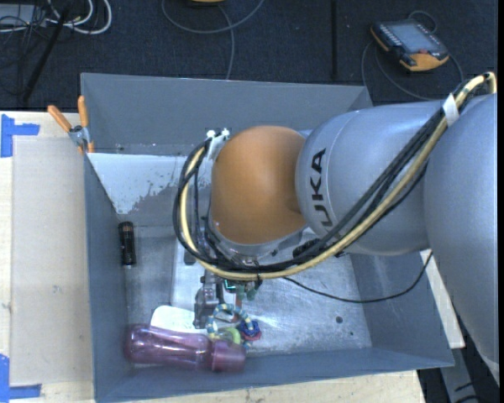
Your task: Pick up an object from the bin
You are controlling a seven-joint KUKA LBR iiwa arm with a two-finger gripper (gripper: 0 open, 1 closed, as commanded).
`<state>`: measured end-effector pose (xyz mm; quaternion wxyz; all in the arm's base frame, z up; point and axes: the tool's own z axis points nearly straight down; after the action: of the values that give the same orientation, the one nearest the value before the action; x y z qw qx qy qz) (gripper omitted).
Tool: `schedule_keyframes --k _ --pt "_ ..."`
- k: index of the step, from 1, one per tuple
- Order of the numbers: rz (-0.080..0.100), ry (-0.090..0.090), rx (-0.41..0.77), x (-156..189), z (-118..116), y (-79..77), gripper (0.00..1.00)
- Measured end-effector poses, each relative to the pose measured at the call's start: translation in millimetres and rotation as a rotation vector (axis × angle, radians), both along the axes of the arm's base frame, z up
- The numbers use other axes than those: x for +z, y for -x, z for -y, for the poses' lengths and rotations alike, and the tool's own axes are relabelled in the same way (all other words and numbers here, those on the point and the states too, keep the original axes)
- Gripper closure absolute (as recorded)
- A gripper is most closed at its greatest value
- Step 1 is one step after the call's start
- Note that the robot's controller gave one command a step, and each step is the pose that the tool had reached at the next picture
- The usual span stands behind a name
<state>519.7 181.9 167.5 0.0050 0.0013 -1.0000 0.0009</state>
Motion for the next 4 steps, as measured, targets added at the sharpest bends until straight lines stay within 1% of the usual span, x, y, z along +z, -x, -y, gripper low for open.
schedule_keyframes --k 1,2,3,4 --pt "0.008 -0.002 -0.005 4 1 -2.1 0.00" --pt "0.007 -0.001 0.013 -25 -28 37.1 0.00" --pt "0.004 -0.001 -0.024 -40 -35 34.2 0.00" --pt "0.008 -0.001 -0.089 -36 -43 35.1 0.00"
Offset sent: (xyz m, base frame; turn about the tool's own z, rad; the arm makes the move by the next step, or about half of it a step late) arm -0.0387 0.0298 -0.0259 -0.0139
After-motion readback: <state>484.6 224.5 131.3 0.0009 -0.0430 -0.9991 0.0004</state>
